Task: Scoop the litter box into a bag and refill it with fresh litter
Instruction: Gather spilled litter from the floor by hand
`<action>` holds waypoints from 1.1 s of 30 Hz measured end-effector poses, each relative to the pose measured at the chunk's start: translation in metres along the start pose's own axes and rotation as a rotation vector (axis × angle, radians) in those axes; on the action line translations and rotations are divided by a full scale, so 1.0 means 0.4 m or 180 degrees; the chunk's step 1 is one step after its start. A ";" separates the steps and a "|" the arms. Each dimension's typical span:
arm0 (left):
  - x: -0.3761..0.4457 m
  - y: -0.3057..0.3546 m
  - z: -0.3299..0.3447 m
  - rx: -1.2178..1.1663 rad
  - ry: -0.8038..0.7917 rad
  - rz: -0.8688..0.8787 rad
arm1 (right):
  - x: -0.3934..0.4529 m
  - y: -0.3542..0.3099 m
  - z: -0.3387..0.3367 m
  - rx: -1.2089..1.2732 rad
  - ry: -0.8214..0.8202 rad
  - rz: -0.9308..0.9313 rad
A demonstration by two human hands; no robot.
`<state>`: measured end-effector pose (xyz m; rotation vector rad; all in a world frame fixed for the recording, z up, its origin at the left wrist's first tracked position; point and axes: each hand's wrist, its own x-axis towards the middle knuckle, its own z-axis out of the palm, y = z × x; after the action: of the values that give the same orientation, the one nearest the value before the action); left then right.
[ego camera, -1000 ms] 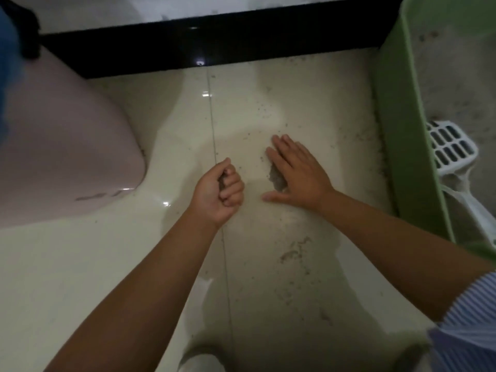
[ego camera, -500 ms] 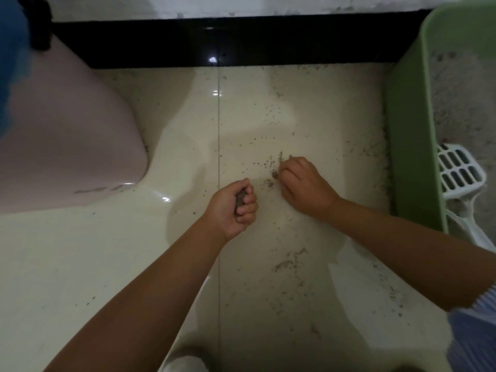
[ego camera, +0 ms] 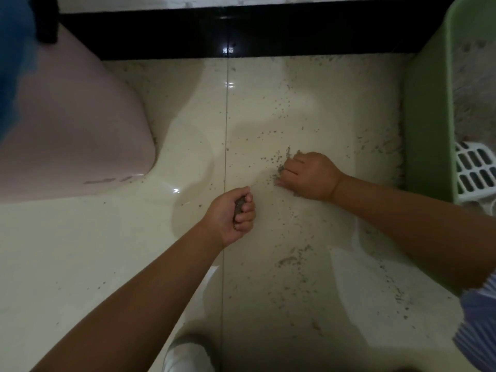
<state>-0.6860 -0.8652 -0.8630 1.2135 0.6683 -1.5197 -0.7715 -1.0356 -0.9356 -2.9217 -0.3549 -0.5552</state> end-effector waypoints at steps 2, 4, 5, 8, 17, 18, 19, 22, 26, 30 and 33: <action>-0.008 -0.002 0.001 0.0036 0.0069 -0.0002 | -0.001 -0.001 0.008 -0.0103 -0.0023 -0.0013; -0.016 -0.002 0.003 0.0084 0.0146 0.0034 | 0.004 -0.008 0.004 -0.0232 -0.0216 0.0007; -0.021 -0.002 0.004 0.0103 0.0175 0.0058 | 0.013 -0.011 -0.003 -0.0274 -0.0440 0.0029; -0.043 -0.004 0.011 0.0159 0.0191 0.0131 | 0.028 -0.024 -0.015 -0.0108 -0.1281 0.0262; -0.194 0.035 0.014 0.0282 0.0124 0.1000 | 0.114 -0.112 -0.136 0.0513 -0.0468 0.2477; -0.211 0.045 0.016 0.0236 0.0109 0.1134 | 0.133 -0.120 -0.160 0.0945 -0.0275 0.2835; -0.229 0.056 0.021 0.0197 0.0081 0.1262 | 0.154 -0.125 -0.190 0.1300 -0.0249 0.3121; -0.294 0.108 0.063 0.0061 -0.0124 0.1645 | 0.239 -0.124 -0.298 0.1985 0.0184 0.3695; -0.434 0.207 0.139 -0.0284 -0.0375 0.2211 | 0.391 -0.111 -0.450 0.3151 0.0997 0.4010; -0.592 0.326 0.136 -0.0383 -0.0107 0.2883 | 0.585 -0.145 -0.557 0.3383 0.1117 0.3625; -0.680 0.421 0.022 0.0107 0.0745 0.3405 | 0.746 -0.189 -0.573 0.3120 0.1078 0.3100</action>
<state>-0.5437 -0.8241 -0.5795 1.4385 0.0615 -0.4985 -0.5997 -0.9451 -0.6045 -1.6920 0.6355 -0.4772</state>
